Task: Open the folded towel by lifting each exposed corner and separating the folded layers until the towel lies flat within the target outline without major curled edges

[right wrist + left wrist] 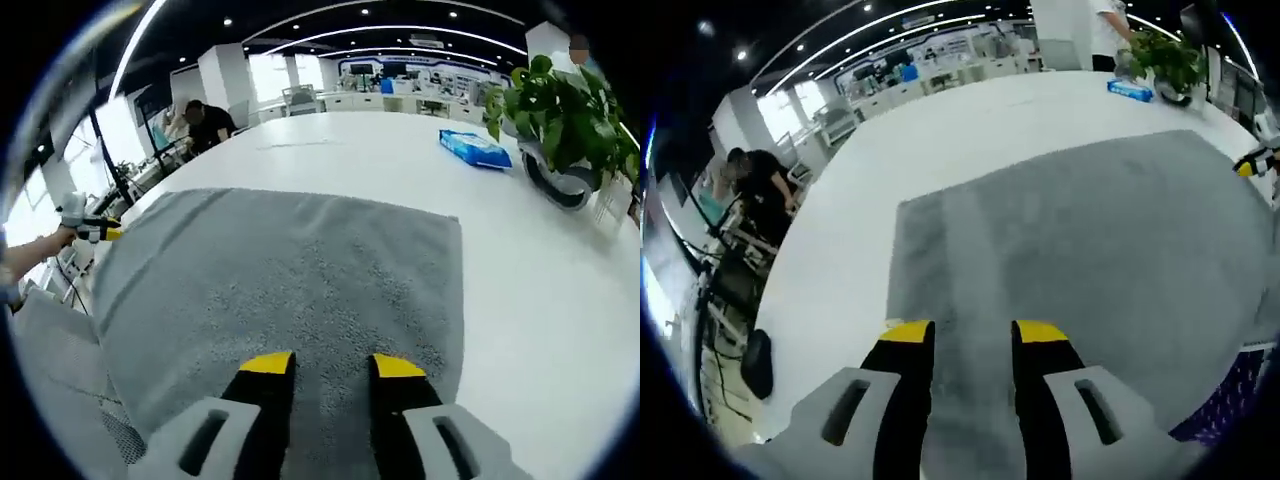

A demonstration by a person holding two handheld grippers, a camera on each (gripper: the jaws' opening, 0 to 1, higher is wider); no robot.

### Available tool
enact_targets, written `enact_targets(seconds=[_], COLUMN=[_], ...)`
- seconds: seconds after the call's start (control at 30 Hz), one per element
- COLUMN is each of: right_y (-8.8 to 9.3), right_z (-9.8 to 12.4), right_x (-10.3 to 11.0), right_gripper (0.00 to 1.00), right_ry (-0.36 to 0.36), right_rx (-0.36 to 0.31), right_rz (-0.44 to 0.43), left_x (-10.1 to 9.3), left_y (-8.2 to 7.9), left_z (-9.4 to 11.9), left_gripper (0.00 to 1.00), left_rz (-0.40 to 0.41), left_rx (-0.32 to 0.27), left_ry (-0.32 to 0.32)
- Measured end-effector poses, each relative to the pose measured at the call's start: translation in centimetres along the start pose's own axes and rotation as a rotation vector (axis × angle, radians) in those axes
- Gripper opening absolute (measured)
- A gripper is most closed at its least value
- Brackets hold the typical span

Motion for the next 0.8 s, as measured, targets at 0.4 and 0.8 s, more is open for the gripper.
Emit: enact_targets(seconds=[0.4, 0.8], right_y=[0.6, 0.9], right_z=[-1.7, -2.3], right_x=[3.9, 2.5], right_gripper=[1.0, 1.0], right_ry=[-0.133, -0.093], right_rx=[0.047, 0.082], right_rz=[0.242, 0.261], left_x=[-3.9, -4.4], left_y=[1.7, 1.2], left_z=[-0.4, -1.9], left_gripper=[0.55, 0.49], left_rz=[-0.005, 0.088], left_rx=[-0.036, -0.005], left_ry=[0.091, 0.166])
Point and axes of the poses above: the point that each gripper's makers call its tool centre point, and the gripper's own axes: z roughly backward along the fingers, x roughly to its left, y roughly out of its underside, the point moved 10 cm from there along z, roughly backward along the fingers, and after that the axes turned 14 degrees about -x, right-handed, at the moved point
